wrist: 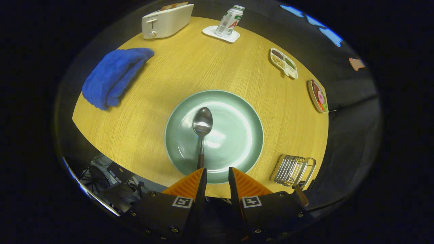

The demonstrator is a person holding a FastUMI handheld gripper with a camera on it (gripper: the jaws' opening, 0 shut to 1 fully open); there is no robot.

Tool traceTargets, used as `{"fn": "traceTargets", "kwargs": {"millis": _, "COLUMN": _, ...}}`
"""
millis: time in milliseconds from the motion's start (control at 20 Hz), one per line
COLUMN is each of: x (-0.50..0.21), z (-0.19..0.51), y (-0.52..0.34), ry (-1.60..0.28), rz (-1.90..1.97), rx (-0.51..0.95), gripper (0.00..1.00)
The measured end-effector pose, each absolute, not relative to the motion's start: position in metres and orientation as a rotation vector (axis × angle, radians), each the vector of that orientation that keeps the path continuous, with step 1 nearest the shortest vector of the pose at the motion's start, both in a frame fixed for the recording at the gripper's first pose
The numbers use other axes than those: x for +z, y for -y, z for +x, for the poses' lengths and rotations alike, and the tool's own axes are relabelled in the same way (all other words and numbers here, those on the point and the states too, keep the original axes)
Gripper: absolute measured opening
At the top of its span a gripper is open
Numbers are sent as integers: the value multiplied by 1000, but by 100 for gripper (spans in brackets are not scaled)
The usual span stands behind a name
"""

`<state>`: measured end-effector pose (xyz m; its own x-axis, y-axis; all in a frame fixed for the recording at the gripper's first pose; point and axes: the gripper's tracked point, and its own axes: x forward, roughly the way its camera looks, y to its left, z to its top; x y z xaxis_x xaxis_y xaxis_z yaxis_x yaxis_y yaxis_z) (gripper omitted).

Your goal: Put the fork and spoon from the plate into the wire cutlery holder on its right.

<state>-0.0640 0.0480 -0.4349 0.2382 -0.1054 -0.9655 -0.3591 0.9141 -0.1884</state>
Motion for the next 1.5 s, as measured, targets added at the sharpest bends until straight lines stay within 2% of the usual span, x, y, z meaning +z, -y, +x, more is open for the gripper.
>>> {"fn": "traceTargets", "kwargs": {"millis": 800, "x": -489, "z": -69, "y": -60, "ry": -1427, "rz": -308, "rx": 182, "gripper": 38}}
{"fn": "traceTargets", "kwargs": {"millis": 900, "x": -500, "z": -71, "y": -61, "ry": -1428, "rz": -306, "rx": 195, "gripper": 20}}
{"fn": "traceTargets", "kwargs": {"millis": 950, "x": -505, "z": -70, "y": -61, "ry": -1414, "rz": -308, "rx": 202, "gripper": 20}}
{"fn": "traceTargets", "kwargs": {"millis": 1000, "x": -501, "z": -68, "y": -63, "ry": -1403, "rz": -302, "rx": 216, "gripper": 5}}
{"fn": "traceTargets", "kwargs": {"millis": 1500, "x": -470, "z": -56, "y": -43, "ry": -1319, "rz": -313, "rx": 92, "gripper": 5}}
